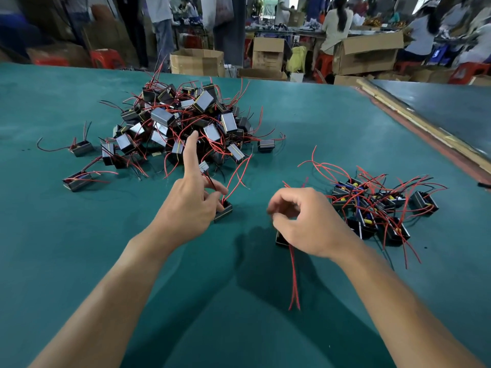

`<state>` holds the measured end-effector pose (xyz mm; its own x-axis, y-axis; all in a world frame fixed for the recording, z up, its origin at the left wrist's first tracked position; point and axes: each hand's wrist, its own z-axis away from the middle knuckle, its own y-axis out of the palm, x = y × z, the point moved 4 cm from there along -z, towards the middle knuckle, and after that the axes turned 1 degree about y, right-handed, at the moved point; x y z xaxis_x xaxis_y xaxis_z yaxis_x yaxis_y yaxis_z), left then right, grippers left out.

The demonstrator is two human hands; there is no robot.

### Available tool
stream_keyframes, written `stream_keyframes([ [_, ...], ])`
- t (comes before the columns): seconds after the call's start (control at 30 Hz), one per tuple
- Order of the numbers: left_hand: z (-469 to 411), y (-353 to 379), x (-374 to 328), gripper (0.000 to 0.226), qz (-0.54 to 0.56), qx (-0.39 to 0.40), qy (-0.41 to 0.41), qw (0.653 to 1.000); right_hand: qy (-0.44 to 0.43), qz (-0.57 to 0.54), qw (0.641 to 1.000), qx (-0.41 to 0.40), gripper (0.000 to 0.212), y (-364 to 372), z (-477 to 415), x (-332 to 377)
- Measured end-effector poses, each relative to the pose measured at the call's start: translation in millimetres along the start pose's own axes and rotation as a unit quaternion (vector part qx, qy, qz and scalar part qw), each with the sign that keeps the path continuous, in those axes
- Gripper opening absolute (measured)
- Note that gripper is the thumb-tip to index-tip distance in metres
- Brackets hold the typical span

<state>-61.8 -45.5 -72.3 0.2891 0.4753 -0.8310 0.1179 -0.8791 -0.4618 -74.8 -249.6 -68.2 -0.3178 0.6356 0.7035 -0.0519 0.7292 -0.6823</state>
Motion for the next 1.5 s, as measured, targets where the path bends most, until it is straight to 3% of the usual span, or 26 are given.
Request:
stream_keyframes([
  [0.1,-0.2,0.4,-0.3,0.098,-0.009,-0.012,0.018,1.0,0.031,0.035,0.997,-0.062,0.012,0.3,-3.2,-9.9],
  [0.2,-0.8,-2.0,1.2,0.087,-0.007,-0.021,0.013,1.0,0.028,0.028,0.998,-0.052,0.024,0.3,-2.9,-10.9],
  [0.27,-0.5,-1.1,1.0,0.063,-0.013,-0.006,0.001,1.0,0.0,0.02,1.0,-0.017,0.031,3.0,-1.0,-5.6],
  [0.33,0.3,2.3,-0.9,0.031,-0.027,0.015,-0.012,0.999,-0.024,-0.008,1.0,0.019,0.021,8.9,1.9,2.5],
  [0.4,1.5,5.3,-3.7,0.02,-0.042,0.027,-0.011,0.999,-0.038,-0.045,0.998,0.039,0.01,15.3,5.0,8.9],
  [0.57,2.1,5.4,-6.0,0.02,-0.08,0.024,-0.004,0.996,-0.041,-0.056,0.997,-0.038,0.005,9.1,3.4,9.0],
  [0.7,2.3,3.7,-4.5,0.016,-0.095,-0.008,-0.015,0.995,0.03,0.055,0.987,-0.147,0.024,-6.0,0.2,-5.8],
  [0.8,3.6,2.1,-5.3,0.012,-0.078,-0.036,-0.011,0.996,0.115,0.15,0.979,-0.073,0.034,-3.2,-2.6,-18.2],
  [0.9,4.0,0.8,-7.7,0.014,-0.064,-0.053,0.002,0.997,0.105,0.128,0.986,-0.005,0.026,7.4,-2.7,-16.4],
  [1.07,5.4,1.3,-9.7,0.019,-0.062,-0.048,0.008,0.997,0.05,0.123,0.991,-0.035,0.01,7.9,-1.1,-7.2],
  [1.2,5.0,5.7,-8.9,0.027,-0.042,-0.023,-0.019,0.999,0.074,0.173,0.979,-0.076,0.024,-5.1,-1.5,-13.7],
  [1.33,4.8,16.0,-4.7,0.022,0.039,0.029,-0.068,0.997,0.072,0.171,0.982,-0.041,0.02,-1.4,-0.3,-13.1],
  [1.5,5.1,22.3,-4.3,0.022,0.056,0.046,-0.086,0.994,0.056,0.137,0.989,-0.012,0.017,2.3,-1.8,-13.0],
])
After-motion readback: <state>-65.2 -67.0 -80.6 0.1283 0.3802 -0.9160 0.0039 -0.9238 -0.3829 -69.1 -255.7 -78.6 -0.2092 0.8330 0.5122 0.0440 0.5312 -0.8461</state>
